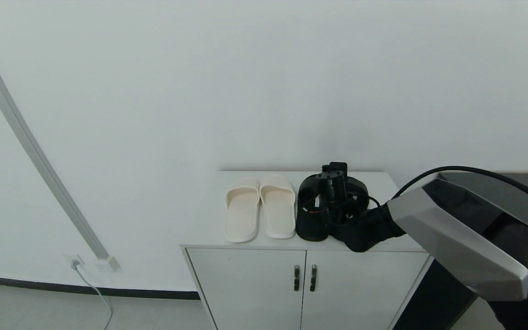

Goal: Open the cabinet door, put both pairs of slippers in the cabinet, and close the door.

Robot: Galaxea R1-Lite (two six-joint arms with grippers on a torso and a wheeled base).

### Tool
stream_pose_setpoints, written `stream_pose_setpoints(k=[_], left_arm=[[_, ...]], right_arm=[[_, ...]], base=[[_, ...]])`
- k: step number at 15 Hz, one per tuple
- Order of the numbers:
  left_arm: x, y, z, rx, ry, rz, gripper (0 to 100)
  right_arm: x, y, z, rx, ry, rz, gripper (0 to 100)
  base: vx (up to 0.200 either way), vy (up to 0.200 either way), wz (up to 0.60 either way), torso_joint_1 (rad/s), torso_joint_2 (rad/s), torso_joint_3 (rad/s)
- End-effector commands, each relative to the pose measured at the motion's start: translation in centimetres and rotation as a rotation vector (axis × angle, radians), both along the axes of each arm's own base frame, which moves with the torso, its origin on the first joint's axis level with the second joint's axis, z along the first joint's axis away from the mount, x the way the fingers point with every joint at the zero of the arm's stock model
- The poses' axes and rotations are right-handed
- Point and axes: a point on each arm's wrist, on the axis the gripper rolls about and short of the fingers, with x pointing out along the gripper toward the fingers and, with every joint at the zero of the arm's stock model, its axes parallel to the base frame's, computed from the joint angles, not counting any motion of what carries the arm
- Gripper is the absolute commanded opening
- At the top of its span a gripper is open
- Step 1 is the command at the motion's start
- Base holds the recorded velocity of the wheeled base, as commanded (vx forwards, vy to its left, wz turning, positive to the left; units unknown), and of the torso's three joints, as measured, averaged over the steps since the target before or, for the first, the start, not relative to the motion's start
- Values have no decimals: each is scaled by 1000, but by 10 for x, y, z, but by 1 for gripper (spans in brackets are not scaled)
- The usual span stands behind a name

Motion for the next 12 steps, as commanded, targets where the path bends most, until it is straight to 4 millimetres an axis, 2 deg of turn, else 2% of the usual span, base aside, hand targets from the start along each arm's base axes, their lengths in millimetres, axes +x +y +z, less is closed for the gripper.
stream_pose_setpoints(k=[1,4,7,10,11,12], left_arm=[[0,0,0,0,0,0,0],[0,0,0,-5,0,1,0],[0,0,0,-5,0,3,0],[0,0,0,-3,0,3,0],[0,0,0,-3,2,4,0],[0,0,0,-2,2,4,0]], right_arm=[[-1,-1,6,6,-10,-1,0],[-9,-7,26,15,-26,0,0],[-32,-21,47,22,-29,40,0],[-72,-43,59,26,0,234,0],[-101,-59,60,25,24,364,0],[-117,-68,59,34,30,434,0]], base=[[0,0,0,0,0,0],[0,0,0,0,0,0],[0,0,0,0,0,0],[0,0,0,0,0,0],[0,0,0,0,0,0],[0,0,0,0,0,0]])
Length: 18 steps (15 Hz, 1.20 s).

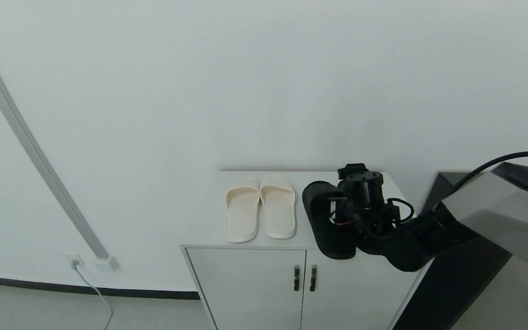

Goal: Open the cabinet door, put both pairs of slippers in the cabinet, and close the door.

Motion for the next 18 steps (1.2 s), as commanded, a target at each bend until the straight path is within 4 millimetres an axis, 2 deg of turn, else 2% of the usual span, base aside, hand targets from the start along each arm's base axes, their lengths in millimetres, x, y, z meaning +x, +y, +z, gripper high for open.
stream_pose_setpoints(k=[1,5,8,10,18], left_arm=[[0,0,0,2,2,0,0],[0,0,0,-1,2,0,0],[0,0,0,-1,2,0,0],[0,0,0,-1,2,0,0],[0,0,0,-1,2,0,0]], right_arm=[[-63,-35,29,49,-30,214,0],[-128,-61,37,95,-5,526,0],[-161,-61,40,109,3,649,0],[-165,-58,39,106,12,667,0],[-170,-57,32,94,38,683,0]], base=[[0,0,0,0,0,0],[0,0,0,0,0,0],[0,0,0,0,0,0],[0,0,0,0,0,0],[-200,0,0,1,2,4]])
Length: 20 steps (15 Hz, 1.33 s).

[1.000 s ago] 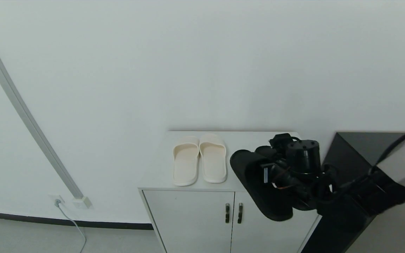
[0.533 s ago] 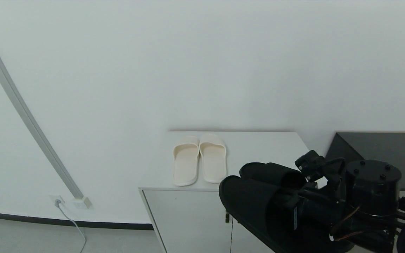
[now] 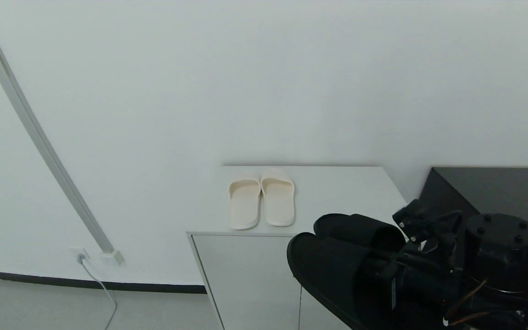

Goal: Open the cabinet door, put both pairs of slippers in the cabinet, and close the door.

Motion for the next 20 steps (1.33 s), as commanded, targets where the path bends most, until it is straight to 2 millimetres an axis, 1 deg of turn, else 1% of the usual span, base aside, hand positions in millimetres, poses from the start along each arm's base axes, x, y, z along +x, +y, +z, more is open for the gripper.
stream_pose_setpoints(k=[1,5,7,14,20], left_arm=[[0,0,0,1,1,1,0],[0,0,0,0,1,1,0],[0,0,0,1,1,1,0],[0,0,0,1,1,1,0],[0,0,0,1,1,1,0]], right_arm=[[-2,0,0,1,-1,6,0],[0,3,-6,-15,17,9,0],[-3,5,-9,-25,30,24,0],[-8,11,-12,-39,30,49,0],[-12,8,-16,-54,37,54,0]], base=[[0,0,0,0,0,0],[0,0,0,0,0,0],[0,0,0,0,0,0],[0,0,0,0,0,0],[0,0,0,-146,325,175]])
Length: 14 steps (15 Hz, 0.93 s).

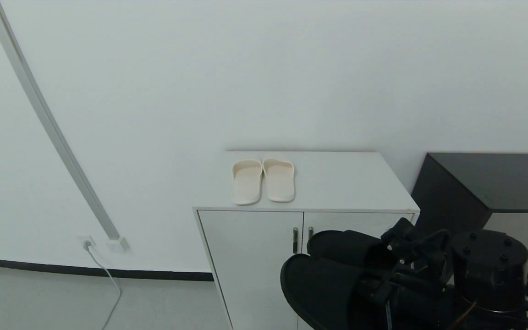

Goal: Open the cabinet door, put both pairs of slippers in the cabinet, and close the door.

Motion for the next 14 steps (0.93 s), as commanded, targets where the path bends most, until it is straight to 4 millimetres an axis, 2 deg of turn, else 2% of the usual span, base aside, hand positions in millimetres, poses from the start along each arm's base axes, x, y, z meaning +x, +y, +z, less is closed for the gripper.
stream_pose_setpoints(k=[1,6,14], left_arm=[[0,0,0,0,-1,0,0],[0,0,0,0,1,0,0],[0,0,0,0,1,0,0]], right_arm=[[-1,0,-1,-2,2,1,0],[-3,0,-1,-5,-14,11,0],[-13,-2,-3,-5,-19,38,0]], base=[[0,0,0,-163,369,203],[0,0,0,-169,387,211],[0,0,0,-225,540,306]])
